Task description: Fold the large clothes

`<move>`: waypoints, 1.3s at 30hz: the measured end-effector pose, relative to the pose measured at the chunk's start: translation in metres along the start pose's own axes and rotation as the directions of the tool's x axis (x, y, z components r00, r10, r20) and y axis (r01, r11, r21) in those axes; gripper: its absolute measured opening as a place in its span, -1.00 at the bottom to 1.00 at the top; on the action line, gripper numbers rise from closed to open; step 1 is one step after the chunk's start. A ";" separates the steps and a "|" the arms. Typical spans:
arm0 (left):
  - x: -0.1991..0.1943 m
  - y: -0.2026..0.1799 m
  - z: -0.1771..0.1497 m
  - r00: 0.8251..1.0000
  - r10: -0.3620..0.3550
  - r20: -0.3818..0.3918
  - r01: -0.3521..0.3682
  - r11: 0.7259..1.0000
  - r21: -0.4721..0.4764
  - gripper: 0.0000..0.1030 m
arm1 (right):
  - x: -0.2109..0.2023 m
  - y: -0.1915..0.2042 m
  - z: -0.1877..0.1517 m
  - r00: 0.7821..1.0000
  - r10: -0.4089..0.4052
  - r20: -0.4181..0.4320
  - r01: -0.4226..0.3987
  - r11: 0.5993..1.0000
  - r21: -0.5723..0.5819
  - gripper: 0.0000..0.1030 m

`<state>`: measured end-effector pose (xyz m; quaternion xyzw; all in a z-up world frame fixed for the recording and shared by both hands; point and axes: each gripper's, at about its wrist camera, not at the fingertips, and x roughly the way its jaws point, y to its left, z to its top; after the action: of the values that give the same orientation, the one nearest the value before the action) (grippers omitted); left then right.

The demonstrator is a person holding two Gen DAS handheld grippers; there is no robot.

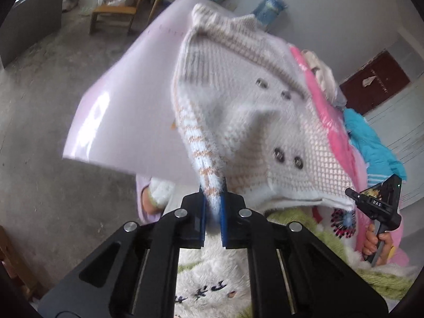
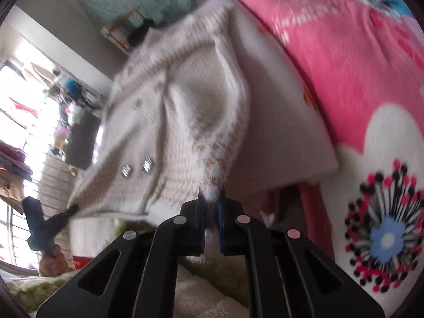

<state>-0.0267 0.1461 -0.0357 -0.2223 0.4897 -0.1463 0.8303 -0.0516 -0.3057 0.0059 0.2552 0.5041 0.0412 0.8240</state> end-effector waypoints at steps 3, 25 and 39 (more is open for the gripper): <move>-0.008 -0.003 0.019 0.999 -0.017 0.040 0.016 1.000 0.014 -0.85 | -0.008 0.007 0.013 0.998 0.010 0.057 -0.009 1.000 -0.016 -0.85; 0.133 -0.014 0.205 0.999 0.017 0.039 -0.019 0.999 0.035 -0.74 | 0.122 0.007 0.170 0.994 0.009 0.109 -0.014 0.999 0.048 -0.81; 0.110 -0.027 0.202 0.991 -0.016 0.133 0.004 0.996 0.092 0.12 | 0.108 0.007 0.160 0.988 -0.012 0.154 0.008 1.000 0.023 0.07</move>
<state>0.2029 0.1181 -0.0194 -0.1960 0.4246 -0.1575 0.8698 0.1389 -0.3252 -0.0207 0.2643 0.4407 0.0115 0.8578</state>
